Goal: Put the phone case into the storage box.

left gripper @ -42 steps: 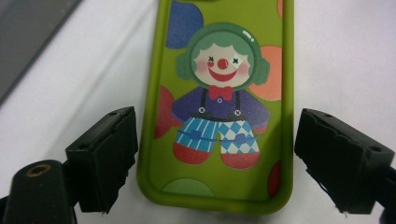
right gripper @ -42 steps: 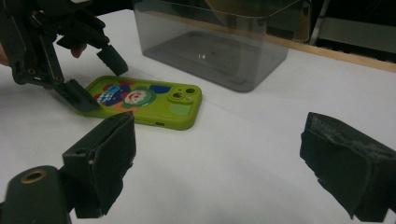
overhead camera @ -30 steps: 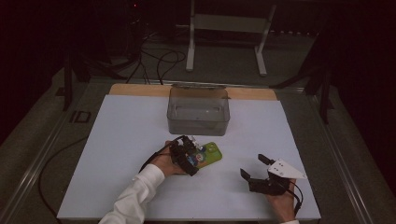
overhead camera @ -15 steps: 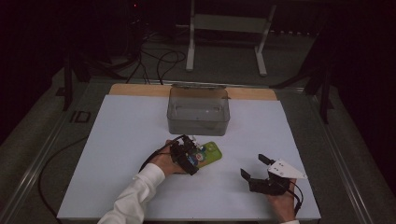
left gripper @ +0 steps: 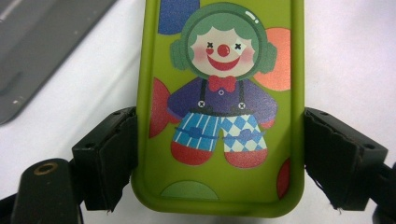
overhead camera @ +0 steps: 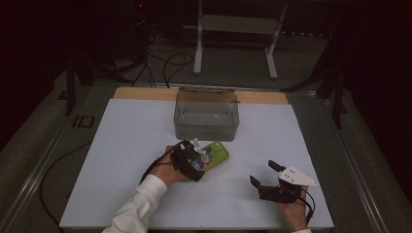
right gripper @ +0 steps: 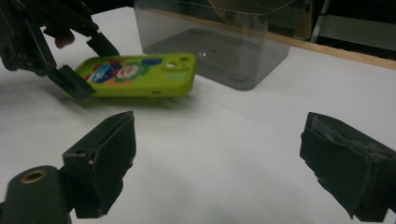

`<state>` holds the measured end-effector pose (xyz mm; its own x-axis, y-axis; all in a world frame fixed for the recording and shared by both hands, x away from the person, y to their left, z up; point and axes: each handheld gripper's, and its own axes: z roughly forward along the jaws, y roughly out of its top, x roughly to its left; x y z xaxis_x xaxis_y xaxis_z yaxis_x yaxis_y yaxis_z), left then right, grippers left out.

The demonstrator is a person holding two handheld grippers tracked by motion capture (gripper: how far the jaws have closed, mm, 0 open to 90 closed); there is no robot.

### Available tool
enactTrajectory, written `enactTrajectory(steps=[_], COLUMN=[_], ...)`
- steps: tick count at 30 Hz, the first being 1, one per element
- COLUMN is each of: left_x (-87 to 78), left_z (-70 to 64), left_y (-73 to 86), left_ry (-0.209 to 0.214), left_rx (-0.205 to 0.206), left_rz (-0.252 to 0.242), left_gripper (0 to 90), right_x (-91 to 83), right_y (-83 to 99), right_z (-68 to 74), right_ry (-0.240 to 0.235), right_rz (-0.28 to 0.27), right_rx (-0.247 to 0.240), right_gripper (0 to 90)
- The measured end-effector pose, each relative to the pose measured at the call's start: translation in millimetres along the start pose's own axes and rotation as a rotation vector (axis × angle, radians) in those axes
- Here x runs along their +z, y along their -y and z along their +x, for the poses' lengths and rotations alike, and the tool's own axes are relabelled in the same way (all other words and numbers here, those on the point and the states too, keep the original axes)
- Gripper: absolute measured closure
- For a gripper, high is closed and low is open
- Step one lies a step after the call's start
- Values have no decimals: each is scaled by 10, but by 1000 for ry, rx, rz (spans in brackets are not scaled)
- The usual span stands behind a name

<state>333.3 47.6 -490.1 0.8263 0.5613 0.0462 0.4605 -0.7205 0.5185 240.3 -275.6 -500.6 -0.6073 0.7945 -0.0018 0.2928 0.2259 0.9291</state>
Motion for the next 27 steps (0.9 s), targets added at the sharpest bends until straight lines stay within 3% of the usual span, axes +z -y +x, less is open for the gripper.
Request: enactTrajectory(steps=[12,18,27], left_x=[-316,-451,-523], left_z=[26,84,110], left_y=[158,241,366], left_ry=[-60,-87,-122], left_rx=[-49,-98,-145], left_rz=[-134,-204,-271], left_gripper=[161,161,161], right_x=[8,18,29], right_y=[3,6,9], right_z=[4,13,22], right_ry=[-3,0,-3], right_rz=[2,7,11], right_rx=[5,3,1], right_gripper=[105,105,105])
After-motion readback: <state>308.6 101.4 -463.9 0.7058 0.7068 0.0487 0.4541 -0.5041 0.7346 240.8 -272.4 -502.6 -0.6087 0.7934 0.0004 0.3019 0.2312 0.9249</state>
